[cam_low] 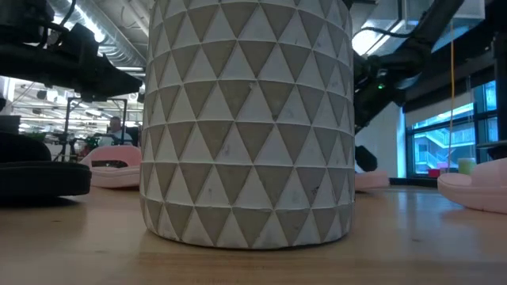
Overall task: Pick and place slides into the shelf
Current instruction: Put the pink slipper under the shelf
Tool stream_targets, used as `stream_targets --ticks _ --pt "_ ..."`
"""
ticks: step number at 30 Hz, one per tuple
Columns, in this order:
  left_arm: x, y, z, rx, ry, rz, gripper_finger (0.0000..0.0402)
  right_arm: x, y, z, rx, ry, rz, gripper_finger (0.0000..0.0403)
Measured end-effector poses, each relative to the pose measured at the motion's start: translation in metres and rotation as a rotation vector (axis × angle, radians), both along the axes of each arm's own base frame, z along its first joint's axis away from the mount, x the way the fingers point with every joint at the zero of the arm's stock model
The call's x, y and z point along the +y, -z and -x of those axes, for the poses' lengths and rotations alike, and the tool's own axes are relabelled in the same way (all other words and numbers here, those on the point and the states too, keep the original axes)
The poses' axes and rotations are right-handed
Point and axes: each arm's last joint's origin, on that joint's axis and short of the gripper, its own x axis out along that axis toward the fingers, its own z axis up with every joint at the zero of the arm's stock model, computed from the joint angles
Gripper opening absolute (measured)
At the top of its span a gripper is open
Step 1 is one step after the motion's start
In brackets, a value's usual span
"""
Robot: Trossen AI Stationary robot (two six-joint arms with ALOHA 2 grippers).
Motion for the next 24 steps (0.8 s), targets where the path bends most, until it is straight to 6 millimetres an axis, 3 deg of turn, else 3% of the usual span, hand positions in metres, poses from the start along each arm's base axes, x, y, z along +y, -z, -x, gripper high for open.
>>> stream_targets --ticks 9,18,24 --pt "0.0 0.0 0.0 0.0 0.0 0.0 0.0157 -0.004 -0.002 -0.006 -0.018 0.058 -0.052 0.0053" --pt "0.0 0.0 0.0 0.0 -0.001 0.0 0.0157 -0.002 -0.011 -0.002 -0.041 0.104 -0.095 0.0061" --pt "0.0 0.0 0.0 0.0 -0.001 0.0 0.0157 -0.001 -0.01 0.0 -0.028 0.139 -0.141 0.0099"
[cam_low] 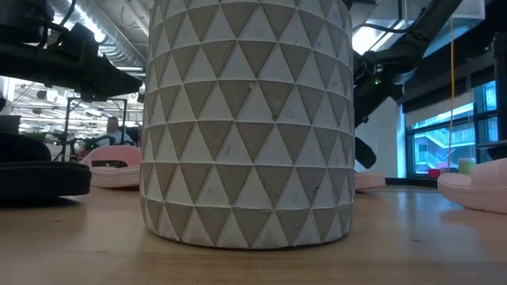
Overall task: Pick and place slides into the shelf
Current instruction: Put the pink slipper under the shelf
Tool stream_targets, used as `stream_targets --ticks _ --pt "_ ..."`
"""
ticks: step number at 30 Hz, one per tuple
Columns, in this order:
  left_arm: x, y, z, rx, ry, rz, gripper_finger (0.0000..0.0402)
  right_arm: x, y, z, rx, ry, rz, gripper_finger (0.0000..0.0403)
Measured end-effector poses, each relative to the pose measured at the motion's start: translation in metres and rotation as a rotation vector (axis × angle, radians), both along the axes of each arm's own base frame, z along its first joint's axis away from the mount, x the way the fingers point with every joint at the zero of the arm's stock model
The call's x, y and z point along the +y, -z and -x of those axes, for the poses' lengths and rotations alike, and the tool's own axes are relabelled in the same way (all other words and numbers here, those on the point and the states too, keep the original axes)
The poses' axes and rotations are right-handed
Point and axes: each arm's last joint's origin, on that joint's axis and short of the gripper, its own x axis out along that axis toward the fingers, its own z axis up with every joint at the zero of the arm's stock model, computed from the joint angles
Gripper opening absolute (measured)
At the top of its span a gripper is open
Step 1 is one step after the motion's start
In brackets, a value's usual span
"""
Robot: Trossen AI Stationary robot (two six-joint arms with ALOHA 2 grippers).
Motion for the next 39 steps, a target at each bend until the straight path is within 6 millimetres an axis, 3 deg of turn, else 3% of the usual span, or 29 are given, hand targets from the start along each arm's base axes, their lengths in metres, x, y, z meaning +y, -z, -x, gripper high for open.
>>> stream_targets --ticks 5,10,20,26,30,39 --pt "0.0 0.0 0.0 0.0 0.0 0.0 0.0157 0.0 0.002 0.002 0.02 0.049 -0.024 0.0146" --pt "0.0 0.0 0.0 0.0 0.0 0.0 0.0157 -0.003 -0.004 0.004 -0.011 0.23 -0.043 0.0174" --pt "0.0 0.0 0.0 0.0 -0.001 -0.001 0.0157 0.013 -0.056 0.021 -0.206 0.345 -0.164 0.018" --pt "0.0 0.0 0.0 0.0 -0.001 0.0 0.0157 0.032 -0.078 0.047 -0.223 0.512 -0.394 0.0181" --pt "0.0 0.0 0.0 -0.001 -0.001 0.0 0.0157 0.042 -0.09 0.057 -0.332 0.709 -0.656 0.0181" --pt "0.0 0.0 0.0 -0.001 -0.002 0.0 0.0157 0.045 -0.088 0.064 -0.499 1.29 -1.249 0.0181"
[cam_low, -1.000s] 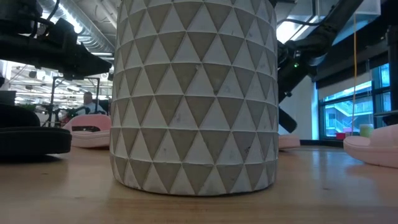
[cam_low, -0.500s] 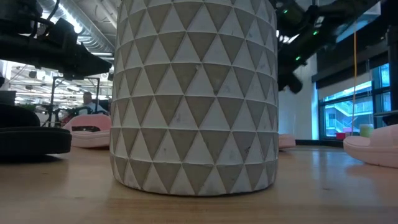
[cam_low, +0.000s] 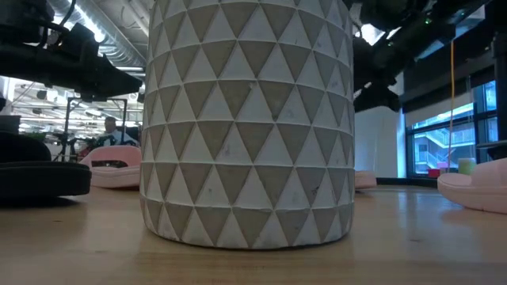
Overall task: Pick and place slides into the shelf
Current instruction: Put the pink slipper under the shelf
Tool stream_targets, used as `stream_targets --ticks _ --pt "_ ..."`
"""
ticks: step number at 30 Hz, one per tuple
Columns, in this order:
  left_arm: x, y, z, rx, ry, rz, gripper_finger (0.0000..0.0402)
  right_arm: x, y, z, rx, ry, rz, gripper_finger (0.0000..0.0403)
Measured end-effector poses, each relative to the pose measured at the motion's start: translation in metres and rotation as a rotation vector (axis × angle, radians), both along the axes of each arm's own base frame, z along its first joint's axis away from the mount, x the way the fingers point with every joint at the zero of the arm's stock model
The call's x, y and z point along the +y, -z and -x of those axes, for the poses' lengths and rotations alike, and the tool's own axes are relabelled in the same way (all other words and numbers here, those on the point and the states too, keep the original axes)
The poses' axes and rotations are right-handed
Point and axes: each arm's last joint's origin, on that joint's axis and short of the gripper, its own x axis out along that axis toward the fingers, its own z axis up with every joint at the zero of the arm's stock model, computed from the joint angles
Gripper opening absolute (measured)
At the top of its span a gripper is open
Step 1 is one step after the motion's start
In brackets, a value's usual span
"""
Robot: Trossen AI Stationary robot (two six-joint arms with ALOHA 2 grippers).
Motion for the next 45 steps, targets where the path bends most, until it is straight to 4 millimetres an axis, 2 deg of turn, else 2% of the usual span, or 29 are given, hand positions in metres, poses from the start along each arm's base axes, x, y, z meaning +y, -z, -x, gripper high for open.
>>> stream_targets --ticks 4,8,15,27,38,41,45 --pt "0.0 0.0 0.0 0.0 0.0 0.001 0.0157 0.004 0.015 0.01 0.107 0.192 -0.239 0.018" --pt "0.0 0.0 0.0 0.0 0.0 0.002 0.0157 0.011 0.03 0.015 0.226 0.295 -0.363 0.0172" --pt "0.0 0.0 0.0 0.002 0.001 0.003 0.0157 0.019 0.038 -0.002 0.201 0.257 -0.366 0.0168" --pt "-0.001 0.0 -0.001 0.0 0.031 0.008 0.0157 0.016 0.07 -0.016 0.326 0.317 -0.4 0.0167" --pt "-0.001 0.001 -0.001 0.0 0.03 0.008 0.0157 0.014 0.091 -0.027 0.367 0.31 -0.398 0.0167" --pt "-0.001 0.001 -0.001 0.001 0.03 0.008 0.0157 0.014 0.094 -0.029 0.373 0.301 -0.392 0.0155" --pt "-0.001 0.0 -0.001 0.0 0.03 0.008 0.0157 0.014 0.095 -0.029 0.383 0.275 -0.375 0.0112"
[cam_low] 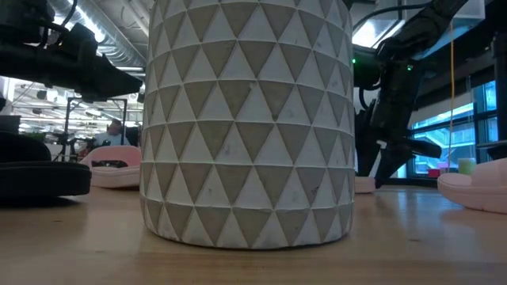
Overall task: Pick and place slides into the shelf
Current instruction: Put the pink slipper under the shelf
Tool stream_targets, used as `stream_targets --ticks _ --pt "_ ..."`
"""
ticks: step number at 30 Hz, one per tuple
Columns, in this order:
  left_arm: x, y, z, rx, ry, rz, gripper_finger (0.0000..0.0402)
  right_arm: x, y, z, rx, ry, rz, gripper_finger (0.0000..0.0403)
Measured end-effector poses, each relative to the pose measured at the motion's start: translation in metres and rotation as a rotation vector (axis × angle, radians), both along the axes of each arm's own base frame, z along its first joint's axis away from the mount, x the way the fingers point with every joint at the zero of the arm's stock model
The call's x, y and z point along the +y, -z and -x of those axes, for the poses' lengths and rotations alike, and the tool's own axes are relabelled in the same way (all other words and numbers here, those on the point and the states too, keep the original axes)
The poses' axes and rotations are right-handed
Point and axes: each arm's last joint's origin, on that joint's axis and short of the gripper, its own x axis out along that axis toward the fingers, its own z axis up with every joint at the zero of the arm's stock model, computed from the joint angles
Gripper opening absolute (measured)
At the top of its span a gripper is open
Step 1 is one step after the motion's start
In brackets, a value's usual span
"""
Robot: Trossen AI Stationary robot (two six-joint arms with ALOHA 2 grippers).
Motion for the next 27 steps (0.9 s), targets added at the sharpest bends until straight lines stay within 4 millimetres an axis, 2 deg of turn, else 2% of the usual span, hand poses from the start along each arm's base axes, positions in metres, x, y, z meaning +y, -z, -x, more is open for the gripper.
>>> stream_targets --ticks 5,8,15,22,27 --pt "0.0 0.0 0.0 0.0 -0.001 0.0 0.0157 -0.001 0.0 0.0 0.005 -0.041 0.033 0.0048" --pt "0.0 0.0 0.0 0.0 -0.001 0.0 0.0157 -0.003 0.0 0.0 0.008 -0.058 0.04 0.0025" --pt "0.0 0.0 0.0 0.0 0.0 0.0 0.0157 -0.015 0.0 0.003 0.008 -0.062 0.041 0.0021" --pt "0.0 0.0 0.0 0.0 0.0 0.0 0.0157 -0.045 -0.001 0.006 -0.005 -0.105 0.152 0.002" --pt "0.0 0.0 0.0 0.0 -0.001 0.0 0.0157 -0.066 -0.004 0.009 -0.024 -0.202 0.24 0.002"
